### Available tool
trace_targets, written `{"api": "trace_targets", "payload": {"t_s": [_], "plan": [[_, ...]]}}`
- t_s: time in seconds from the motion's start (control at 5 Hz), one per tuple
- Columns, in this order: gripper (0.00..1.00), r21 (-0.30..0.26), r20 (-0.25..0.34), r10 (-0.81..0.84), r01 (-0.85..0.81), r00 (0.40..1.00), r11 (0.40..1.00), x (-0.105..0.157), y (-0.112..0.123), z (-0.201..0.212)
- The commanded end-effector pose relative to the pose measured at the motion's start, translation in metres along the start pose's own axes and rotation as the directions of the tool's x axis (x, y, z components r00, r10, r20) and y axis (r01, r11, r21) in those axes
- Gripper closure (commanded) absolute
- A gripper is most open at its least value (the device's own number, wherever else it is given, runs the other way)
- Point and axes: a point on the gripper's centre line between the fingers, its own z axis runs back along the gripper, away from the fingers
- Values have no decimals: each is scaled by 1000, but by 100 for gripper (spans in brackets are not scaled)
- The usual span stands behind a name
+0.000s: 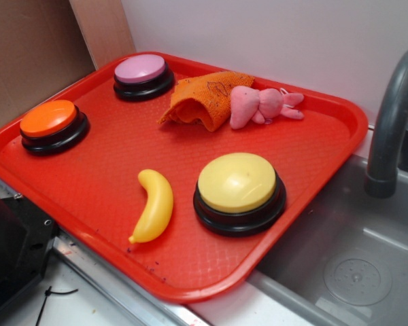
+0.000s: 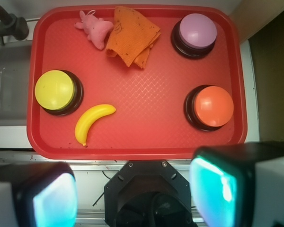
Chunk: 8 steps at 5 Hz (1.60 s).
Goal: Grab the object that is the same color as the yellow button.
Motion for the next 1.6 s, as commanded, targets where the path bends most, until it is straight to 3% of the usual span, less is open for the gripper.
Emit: {"api": "trace_targets", "payload": {"t_s": [0.0, 0.4, 0.6, 0.8, 1.2, 1.4], "plan": [[0, 0, 0, 0, 0, 1000, 1000, 0, 0, 0], [0, 34, 4, 144, -144, 990, 989, 10, -17, -47], [0, -23, 14, 113, -112, 994, 993, 9, -34, -74], [0, -30, 5, 156, -156, 988, 987, 7, -44, -107], [0, -13, 45, 190, -190, 981, 982, 5, -75, -151], [0, 26, 26, 152, -152, 988, 988, 2, -87, -176]]}}
